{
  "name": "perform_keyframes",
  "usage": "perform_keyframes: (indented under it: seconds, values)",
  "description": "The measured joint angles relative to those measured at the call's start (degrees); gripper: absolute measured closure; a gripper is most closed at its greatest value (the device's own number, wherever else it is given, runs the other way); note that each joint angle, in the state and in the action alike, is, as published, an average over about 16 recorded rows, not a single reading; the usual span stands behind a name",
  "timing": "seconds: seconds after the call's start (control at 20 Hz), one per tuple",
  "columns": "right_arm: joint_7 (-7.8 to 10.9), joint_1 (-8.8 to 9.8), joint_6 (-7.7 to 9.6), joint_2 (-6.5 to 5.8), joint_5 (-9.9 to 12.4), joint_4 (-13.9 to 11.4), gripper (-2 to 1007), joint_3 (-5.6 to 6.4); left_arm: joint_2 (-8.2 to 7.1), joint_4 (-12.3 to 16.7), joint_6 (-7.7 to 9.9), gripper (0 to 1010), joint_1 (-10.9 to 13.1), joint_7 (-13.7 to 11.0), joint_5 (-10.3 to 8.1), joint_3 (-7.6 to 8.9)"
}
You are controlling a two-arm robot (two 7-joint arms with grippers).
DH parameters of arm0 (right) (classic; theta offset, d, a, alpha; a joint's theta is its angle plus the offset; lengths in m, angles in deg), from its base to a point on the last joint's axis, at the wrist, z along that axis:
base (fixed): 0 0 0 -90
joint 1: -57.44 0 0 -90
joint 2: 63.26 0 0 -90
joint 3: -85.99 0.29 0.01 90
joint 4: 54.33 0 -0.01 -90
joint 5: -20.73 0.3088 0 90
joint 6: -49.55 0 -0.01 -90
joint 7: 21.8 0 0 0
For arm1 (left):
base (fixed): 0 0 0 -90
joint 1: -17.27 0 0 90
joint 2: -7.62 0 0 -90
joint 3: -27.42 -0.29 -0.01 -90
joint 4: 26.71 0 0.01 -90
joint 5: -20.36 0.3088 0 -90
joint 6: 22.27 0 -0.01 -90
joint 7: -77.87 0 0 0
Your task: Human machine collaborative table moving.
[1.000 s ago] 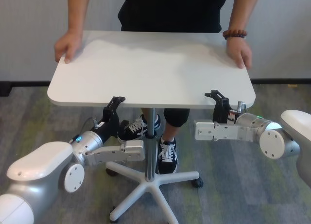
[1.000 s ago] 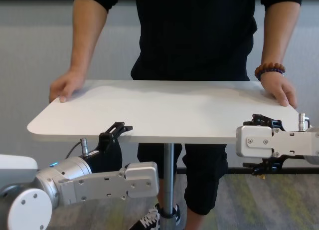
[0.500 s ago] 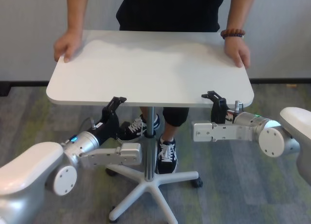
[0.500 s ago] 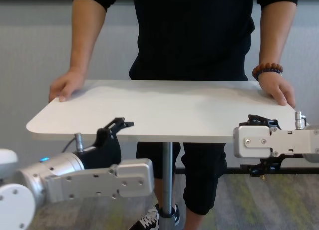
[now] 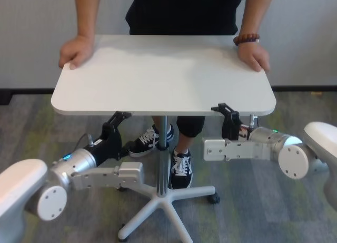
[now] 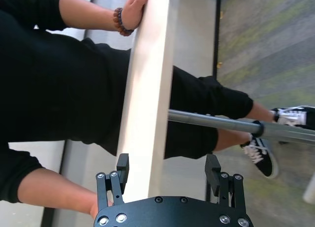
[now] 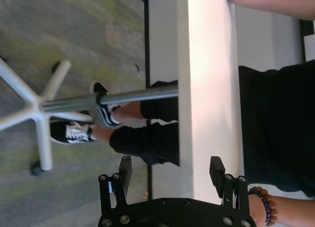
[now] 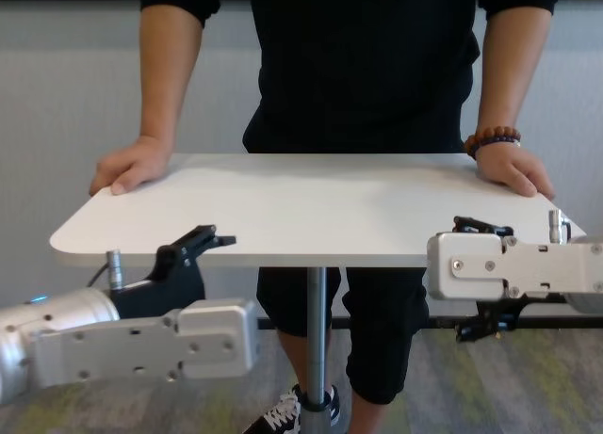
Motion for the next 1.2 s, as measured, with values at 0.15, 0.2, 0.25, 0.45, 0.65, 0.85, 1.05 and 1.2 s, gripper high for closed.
perform_keyframes:
  seconds: [0.15,0.2,0.25,0.45,0.65,0.85,1.05,1.2]
  values:
    - [0.88,2.22,1.08,-0.98,1.06,-4.29,2,0.50,-2.14,4.71,0.51,10,2.72,-2.07,-1.91,1.39]
    - [1.02,3.00,1.33,-1.28,1.45,-5.72,2,0.71,-2.84,6.30,0.74,10,3.72,-2.55,-2.58,1.93]
    - [1.11,3.77,1.54,-1.55,1.85,-7.11,2,0.93,-3.51,7.89,1.04,10,4.75,-2.89,-3.23,2.50]
    - [0.46,6.59,1.74,-1.96,3.42,-11.75,2,1.85,-5.82,14.27,2.60,10,9.55,-3.01,-5.74,5.28]
    - [-2.70,9.03,0.87,-1.10,4.41,-15.12,2,2.79,-7.67,20.63,4.37,10,14.97,-2.49,-8.48,8.38]
    - [-6.94,11.01,-1.04,0.80,4.93,-17.21,2,3.71,-9.20,26.76,6.49,10,20.53,-1.74,-10.88,11.38]
    - [-10.61,12.41,-3.81,3.22,5.53,-17.78,2,4.32,-10.51,32.44,8.64,10,25.64,-1.01,-12.34,14.04]
    - [-12.94,13.40,-5.96,4.91,5.96,-18.08,2,4.67,-11.42,36.15,9.49,10,28.65,-1.26,-13.44,15.73]
